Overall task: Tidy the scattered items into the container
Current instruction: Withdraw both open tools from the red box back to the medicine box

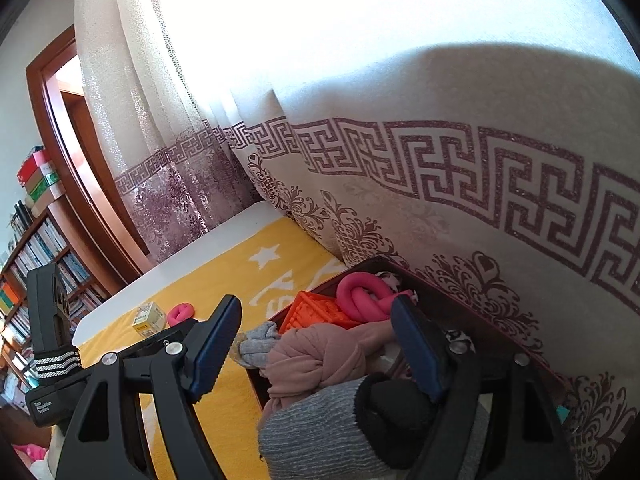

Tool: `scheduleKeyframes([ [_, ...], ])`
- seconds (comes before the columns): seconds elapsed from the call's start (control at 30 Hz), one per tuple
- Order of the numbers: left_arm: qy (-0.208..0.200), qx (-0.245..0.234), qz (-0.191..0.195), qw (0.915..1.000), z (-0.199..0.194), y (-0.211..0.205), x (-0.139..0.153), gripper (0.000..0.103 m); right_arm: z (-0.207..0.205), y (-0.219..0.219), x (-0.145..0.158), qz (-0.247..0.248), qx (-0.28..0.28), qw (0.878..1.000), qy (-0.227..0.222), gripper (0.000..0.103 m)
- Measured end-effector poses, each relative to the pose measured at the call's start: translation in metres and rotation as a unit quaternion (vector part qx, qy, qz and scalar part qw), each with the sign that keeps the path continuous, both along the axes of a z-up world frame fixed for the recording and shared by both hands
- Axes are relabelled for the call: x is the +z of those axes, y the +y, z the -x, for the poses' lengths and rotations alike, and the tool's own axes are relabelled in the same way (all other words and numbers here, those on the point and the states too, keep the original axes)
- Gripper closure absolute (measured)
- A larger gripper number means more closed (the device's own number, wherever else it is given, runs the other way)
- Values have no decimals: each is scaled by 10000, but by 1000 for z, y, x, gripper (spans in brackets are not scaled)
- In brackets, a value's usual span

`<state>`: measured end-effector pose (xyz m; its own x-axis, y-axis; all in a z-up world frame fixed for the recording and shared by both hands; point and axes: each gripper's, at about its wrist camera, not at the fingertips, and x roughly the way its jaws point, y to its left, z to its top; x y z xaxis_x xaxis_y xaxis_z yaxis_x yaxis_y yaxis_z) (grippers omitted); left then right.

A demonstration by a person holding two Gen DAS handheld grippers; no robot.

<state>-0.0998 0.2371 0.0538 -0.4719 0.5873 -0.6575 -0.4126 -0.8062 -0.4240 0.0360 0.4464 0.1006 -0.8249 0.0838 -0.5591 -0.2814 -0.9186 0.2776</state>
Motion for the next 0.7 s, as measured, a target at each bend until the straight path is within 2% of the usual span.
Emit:
scheduleKeyframes([
  [0.1,-33,271,32,9996,6,-29,-1,30,2,-15,4,-125,96,9999,62,22],
  [0.3,-93,723,39,9973,15,-84,-3,30,0,-49,19,-985,-178,9944,326,22],
  [0.5,-131,1109,105,9937,25,-124,-8,30,6,-60,28,-830,-58,9959,349,22],
  [0.7,-87,1347,250,9905,27,-146,-15,30,28,-101,22,-740,613,9953,125,22],
])
